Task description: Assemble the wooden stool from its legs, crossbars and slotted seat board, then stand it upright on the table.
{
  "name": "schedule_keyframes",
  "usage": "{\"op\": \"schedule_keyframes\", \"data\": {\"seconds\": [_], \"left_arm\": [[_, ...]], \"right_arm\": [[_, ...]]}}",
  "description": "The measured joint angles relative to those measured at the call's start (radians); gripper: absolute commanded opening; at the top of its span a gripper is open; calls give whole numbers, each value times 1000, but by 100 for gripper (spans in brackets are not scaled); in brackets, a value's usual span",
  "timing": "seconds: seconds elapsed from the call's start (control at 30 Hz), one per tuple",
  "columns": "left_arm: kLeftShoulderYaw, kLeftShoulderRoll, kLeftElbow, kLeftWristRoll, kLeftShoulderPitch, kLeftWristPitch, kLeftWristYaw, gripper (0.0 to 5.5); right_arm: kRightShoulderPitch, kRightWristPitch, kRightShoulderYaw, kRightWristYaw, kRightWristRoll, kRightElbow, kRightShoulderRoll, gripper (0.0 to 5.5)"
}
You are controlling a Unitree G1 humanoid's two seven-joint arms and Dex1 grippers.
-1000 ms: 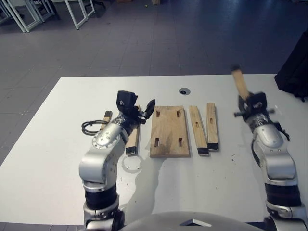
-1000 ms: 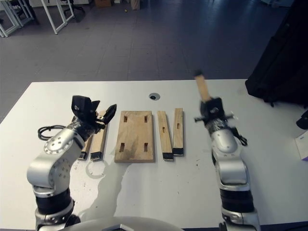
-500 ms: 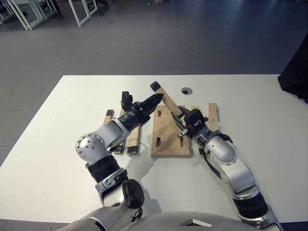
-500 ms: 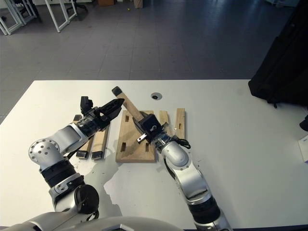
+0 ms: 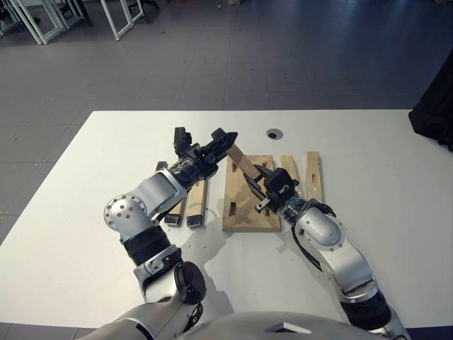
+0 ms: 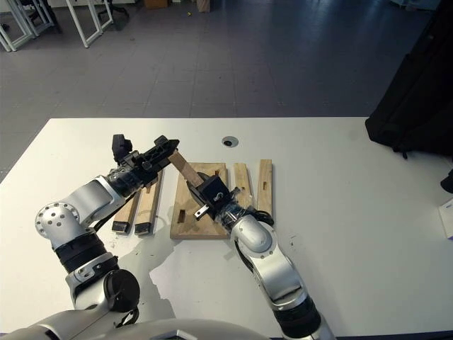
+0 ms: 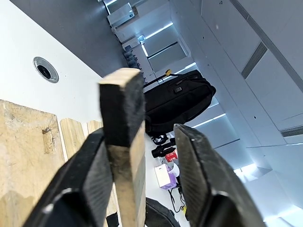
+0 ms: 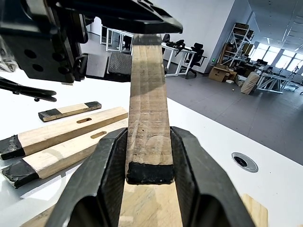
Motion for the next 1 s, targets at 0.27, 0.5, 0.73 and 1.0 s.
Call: {"op": "schedule_keyframes", "data": {"seconds": [0.27,0.5,0.73,1.0], "left_arm": [[-86,34,-12,-30,42,-52,21,59],[-211,117,-33,12,96,-122,-12,41],[-178,295,-134,177,124,-348,2,41],[-416,323,-216,561,222,-602,109,41]], "right_arm": [[8,12,-1,19,4,-11,0,130],[10,25,-29,32,43,-23,14,268],[61,54,-52,-15,34,-59,21,399],[110,53,-45,-148,-111,-5,19,455]]}}
